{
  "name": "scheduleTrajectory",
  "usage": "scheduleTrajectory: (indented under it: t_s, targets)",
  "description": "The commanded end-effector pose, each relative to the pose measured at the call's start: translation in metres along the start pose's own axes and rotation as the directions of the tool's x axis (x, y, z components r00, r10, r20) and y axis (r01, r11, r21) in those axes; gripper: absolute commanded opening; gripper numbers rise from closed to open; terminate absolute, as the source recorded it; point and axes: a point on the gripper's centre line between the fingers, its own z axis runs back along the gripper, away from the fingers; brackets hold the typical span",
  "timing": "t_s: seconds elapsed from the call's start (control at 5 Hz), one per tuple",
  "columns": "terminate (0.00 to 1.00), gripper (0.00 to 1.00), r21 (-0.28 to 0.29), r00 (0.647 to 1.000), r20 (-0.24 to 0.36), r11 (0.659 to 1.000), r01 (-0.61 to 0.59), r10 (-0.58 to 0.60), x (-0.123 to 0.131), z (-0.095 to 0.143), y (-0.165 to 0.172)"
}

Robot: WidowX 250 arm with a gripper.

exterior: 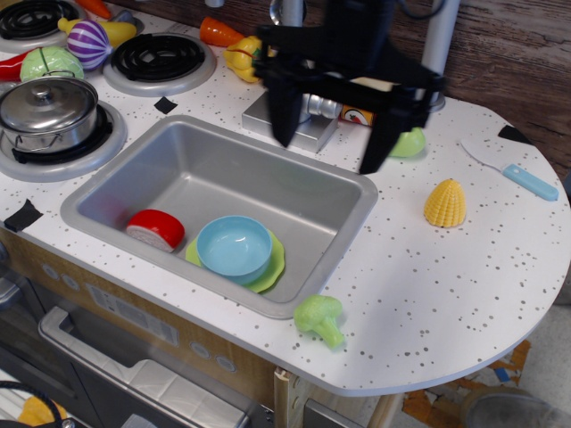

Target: Put corn into bowl

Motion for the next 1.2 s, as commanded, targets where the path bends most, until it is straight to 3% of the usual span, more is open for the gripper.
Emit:
scheduleTrajectory:
  t_s: [0.0,0.2,0.6,0.8,1.0]
  targets:
    - [0.0,1.0,0.006,0.996,0.081,1.0,-0.025,0.024,0.037,-0.014,-0.041]
    - [0.0,1.0,0.013,0.992,0.126,1.0,-0.012,0.01,0.061,-0.031,-0.055]
    - [0.0,1.0,-0.035,0.981,0.192,0.999,0.021,-0.014,0.102,-0.069,-0.08]
    - [0.0,1.0,-0.106,0.972,0.232,0.993,0.051,-0.026,0.115,-0.081,-0.097]
    - [0.0,1.0,-0.095,0.971,0.235,0.994,0.057,-0.033,0.12,-0.095,-0.103]
